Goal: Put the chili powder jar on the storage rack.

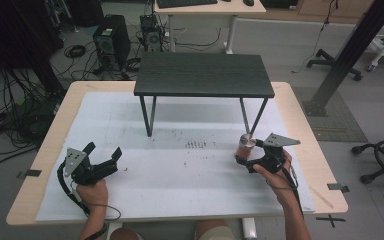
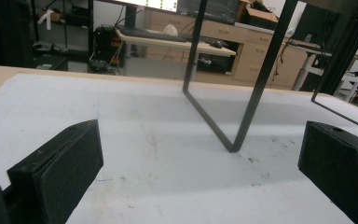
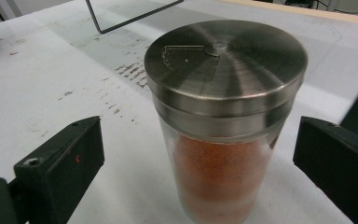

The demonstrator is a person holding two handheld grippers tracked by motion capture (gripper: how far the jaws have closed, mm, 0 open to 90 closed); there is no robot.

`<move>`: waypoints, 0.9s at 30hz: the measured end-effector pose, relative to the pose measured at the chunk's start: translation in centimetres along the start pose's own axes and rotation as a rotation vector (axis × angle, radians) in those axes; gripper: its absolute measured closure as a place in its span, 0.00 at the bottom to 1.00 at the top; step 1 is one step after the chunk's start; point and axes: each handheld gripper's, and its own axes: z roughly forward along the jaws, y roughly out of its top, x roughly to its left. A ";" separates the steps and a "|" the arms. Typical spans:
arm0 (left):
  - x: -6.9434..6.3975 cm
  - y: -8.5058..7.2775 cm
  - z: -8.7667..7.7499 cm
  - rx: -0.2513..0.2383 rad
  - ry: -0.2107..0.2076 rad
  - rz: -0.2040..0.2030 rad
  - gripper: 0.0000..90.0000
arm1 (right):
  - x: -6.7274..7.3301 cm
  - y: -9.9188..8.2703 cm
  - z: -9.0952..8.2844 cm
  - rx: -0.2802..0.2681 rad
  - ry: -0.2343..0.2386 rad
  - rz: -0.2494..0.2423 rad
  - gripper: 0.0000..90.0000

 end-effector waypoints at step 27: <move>0.0 0.0 0.0 0.001 0.000 0.002 0.00 | 0.0 0.0 -0.1 -0.003 -0.007 -0.003 0.03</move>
